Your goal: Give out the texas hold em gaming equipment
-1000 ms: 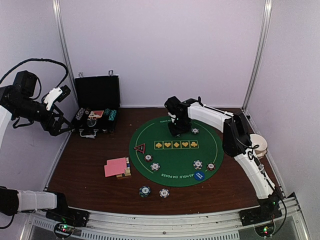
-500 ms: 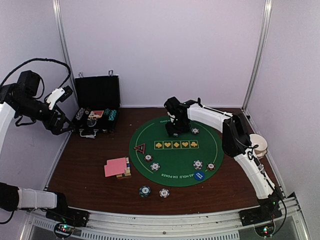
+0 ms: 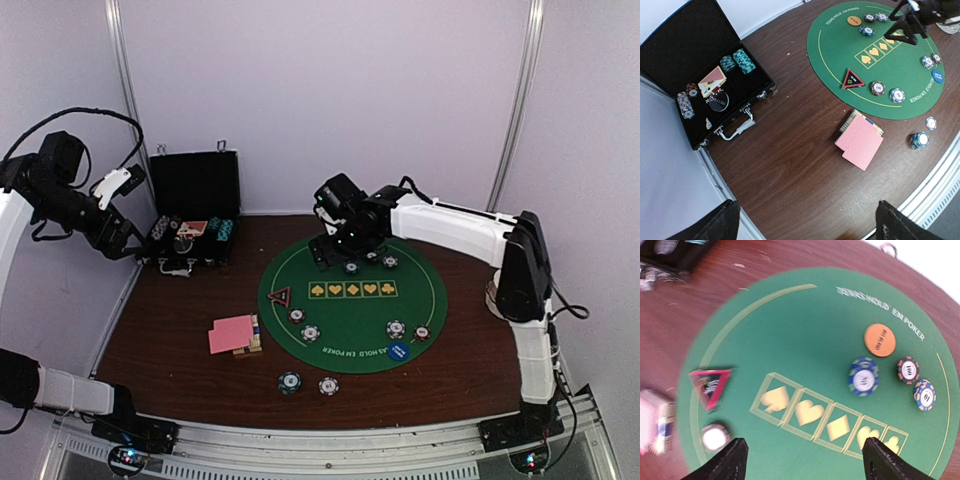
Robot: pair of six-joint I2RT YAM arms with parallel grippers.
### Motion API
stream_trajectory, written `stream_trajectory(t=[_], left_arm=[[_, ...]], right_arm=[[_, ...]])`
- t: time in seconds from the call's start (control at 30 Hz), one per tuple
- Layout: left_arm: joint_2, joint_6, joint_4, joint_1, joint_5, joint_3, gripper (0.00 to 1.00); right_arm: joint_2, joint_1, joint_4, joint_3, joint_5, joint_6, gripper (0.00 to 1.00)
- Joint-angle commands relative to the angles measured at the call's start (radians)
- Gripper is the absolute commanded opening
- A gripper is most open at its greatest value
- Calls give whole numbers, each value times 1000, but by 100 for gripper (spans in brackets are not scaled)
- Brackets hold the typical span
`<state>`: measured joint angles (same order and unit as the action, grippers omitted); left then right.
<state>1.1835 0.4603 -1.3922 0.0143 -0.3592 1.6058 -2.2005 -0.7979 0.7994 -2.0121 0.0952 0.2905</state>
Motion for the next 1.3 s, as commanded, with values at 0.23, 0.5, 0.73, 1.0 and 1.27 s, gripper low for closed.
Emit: stream_trajectory(t=[0.23, 0.5, 0.73, 1.0, 1.27], left_arm=[[27, -29, -37, 6, -24, 18, 98], [-34, 17, -25, 6, -38, -70, 98], [-55, 29, -33, 6, -61, -72, 98], [-83, 26, -40, 6, -78, -65, 97], [-79, 24, -47, 6, -83, -51, 98]], right_arm=[[291, -335, -52, 302, -112, -39, 95], [199, -491, 3, 309, -209, -47, 96], [85, -504, 43, 263, -218, -45, 93], [49, -494, 37, 253, -163, -41, 90], [39, -454, 24, 246, -179, -45, 88]])
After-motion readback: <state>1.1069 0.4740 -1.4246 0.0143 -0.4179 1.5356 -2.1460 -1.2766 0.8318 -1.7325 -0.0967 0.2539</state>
